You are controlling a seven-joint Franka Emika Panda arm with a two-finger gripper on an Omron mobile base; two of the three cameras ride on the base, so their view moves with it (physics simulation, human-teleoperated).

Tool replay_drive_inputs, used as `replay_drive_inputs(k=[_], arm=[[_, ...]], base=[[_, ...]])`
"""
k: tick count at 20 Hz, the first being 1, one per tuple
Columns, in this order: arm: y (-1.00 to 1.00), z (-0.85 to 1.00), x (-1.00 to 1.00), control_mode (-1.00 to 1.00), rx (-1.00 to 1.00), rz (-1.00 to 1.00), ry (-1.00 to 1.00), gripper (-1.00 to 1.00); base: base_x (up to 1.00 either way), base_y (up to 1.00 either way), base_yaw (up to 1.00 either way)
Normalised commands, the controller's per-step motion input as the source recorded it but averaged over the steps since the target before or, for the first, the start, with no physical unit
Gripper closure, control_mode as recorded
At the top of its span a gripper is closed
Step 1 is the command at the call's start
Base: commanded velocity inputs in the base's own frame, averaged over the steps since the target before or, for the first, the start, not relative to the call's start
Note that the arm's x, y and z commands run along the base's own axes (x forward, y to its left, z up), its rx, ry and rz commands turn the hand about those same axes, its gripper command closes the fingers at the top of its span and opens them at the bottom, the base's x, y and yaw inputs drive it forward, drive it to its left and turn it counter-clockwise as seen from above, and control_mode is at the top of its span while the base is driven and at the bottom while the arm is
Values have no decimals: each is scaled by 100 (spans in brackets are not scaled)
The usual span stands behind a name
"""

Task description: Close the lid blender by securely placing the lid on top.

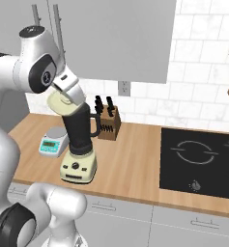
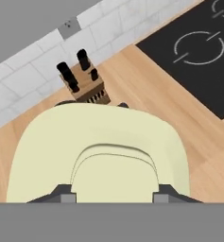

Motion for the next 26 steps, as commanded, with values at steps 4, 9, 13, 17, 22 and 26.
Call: replay_drive_inputs(k=[4,9,13,17,22,26], arm=[[7,-44,49,-100,10,-1,0,100],[12,-36,45,-100,7,-1,0,100],[24,-35,46,-100,0,0,4,100],[17,-16,49,-100,0,0,2,100],[0,-2,34,-100,0,0,0,100],[1,-33,38,-100,0,3,0,100]], base=[[0,0,0],[0,0,0],[0,0,0],[0,0,0],[0,0,0],[0,0,0]])
